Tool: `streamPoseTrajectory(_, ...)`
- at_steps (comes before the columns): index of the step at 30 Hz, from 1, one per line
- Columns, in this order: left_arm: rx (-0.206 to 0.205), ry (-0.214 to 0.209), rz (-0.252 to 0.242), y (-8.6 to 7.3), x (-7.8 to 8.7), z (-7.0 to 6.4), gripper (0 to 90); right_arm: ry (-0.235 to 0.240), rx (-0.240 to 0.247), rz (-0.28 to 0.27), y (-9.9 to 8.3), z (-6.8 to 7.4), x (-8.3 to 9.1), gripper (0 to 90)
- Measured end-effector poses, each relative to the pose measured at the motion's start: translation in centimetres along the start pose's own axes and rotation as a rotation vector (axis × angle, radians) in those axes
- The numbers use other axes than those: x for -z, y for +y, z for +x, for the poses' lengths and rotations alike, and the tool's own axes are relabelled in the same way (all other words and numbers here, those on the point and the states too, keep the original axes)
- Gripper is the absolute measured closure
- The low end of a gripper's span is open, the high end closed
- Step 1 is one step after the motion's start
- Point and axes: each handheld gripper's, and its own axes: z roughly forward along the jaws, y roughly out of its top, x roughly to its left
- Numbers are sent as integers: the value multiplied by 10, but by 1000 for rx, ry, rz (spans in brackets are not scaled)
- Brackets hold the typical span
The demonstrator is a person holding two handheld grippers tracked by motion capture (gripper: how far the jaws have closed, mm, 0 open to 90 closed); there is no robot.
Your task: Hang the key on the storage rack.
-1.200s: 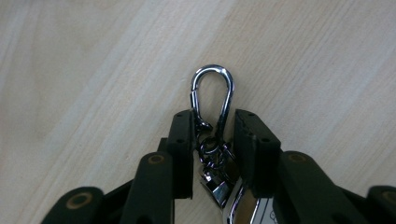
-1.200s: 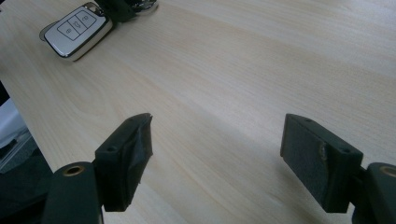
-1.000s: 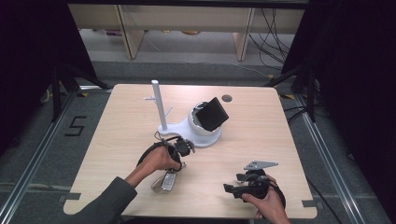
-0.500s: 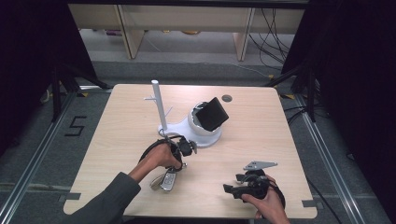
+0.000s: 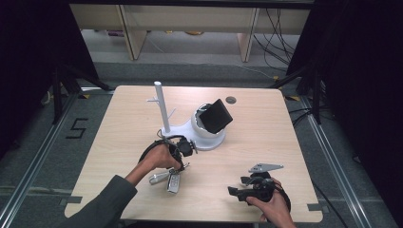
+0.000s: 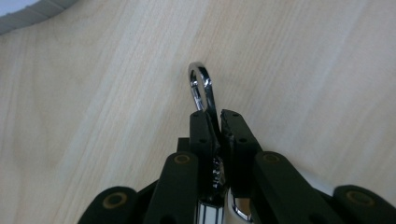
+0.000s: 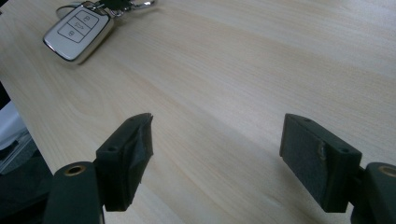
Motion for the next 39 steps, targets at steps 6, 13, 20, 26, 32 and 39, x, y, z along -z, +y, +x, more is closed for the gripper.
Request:
streamPoseTrajectory(6,7,-1,13,-3,-8,0,832,-2,1,0,0,0,0,262)
streamPoseTrajectory(13,8,18,36,-1,-10,0,825,15,-20,16,0,2,-1,262)
streamPoseTrajectory(20,25,18,57,1,-12,-3,813,17,-3,9,0,1,-1,262)
streamPoseTrajectory(26,24,29,58,2,-13,-3,811,9,2,9,0,1,-1,263)
streamPoseTrajectory(32,19,34,59,1,-11,-3,833,18,-5,12,0,1,-2,263)
streamPoseTrajectory(39,16,37,24,-3,1,0,837,13,-17,13,-1,0,-1,263)
